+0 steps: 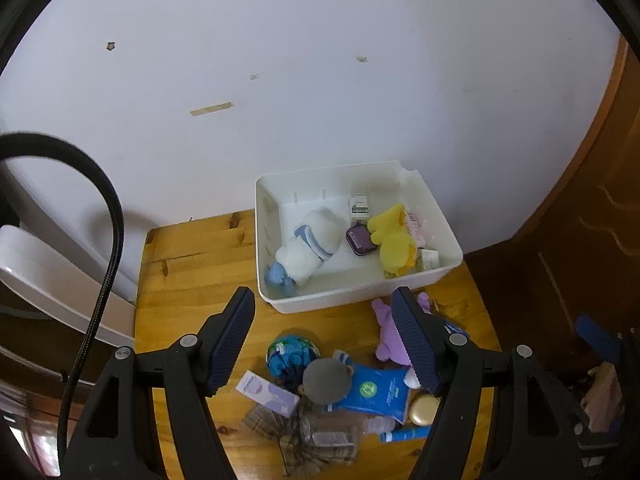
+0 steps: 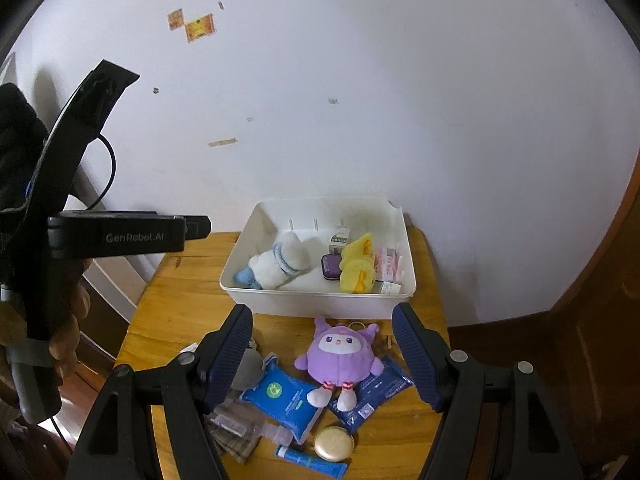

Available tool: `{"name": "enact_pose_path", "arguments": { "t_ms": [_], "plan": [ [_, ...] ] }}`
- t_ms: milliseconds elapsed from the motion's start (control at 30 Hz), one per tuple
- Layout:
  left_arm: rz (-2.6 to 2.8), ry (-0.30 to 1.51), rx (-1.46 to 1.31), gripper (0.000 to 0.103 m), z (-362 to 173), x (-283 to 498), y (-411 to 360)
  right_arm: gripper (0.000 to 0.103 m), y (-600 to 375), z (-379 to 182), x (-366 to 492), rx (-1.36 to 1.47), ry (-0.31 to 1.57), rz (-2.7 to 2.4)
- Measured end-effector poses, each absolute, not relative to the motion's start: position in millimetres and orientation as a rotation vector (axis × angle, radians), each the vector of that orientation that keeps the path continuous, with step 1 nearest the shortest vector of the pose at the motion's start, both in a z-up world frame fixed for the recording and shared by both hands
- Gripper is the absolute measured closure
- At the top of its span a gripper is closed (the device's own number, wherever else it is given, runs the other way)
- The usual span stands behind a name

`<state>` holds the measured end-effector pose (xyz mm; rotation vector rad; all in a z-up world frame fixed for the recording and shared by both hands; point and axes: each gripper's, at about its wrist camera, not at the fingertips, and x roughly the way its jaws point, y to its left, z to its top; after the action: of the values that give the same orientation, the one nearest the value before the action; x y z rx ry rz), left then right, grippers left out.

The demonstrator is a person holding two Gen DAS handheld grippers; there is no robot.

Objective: Organize objects
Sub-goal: 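Withdraw both open tools from the tray back over the item pile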

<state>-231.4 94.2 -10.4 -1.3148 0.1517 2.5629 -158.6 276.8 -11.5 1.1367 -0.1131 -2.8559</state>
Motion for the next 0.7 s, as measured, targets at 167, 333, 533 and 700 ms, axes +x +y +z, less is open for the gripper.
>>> {"name": "enact_pose_path", "arguments": {
  "t_ms": [167, 333, 533, 700],
  "plan": [
    [2.550, 0.150, -1.286, 0.029, -4, -206, 90, 0.025, 279, 1, -135, 1.086, -0.111, -2.870],
    [2.528, 0.139, -1.276, 0.029, -2, -185, 83, 0.024, 281, 6, -111, 1.040, -0.111, -2.882],
    [2.522, 0.115, -1.283, 0.029, -7, -167, 70, 0.024, 281, 7, -86, 1.010, -0.100, -2.873],
    [2.531, 0.093, -1.271, 0.029, -12, -148, 57, 0.024, 280, 4, -70, 0.997, -0.082, -2.872]
  ]
}}
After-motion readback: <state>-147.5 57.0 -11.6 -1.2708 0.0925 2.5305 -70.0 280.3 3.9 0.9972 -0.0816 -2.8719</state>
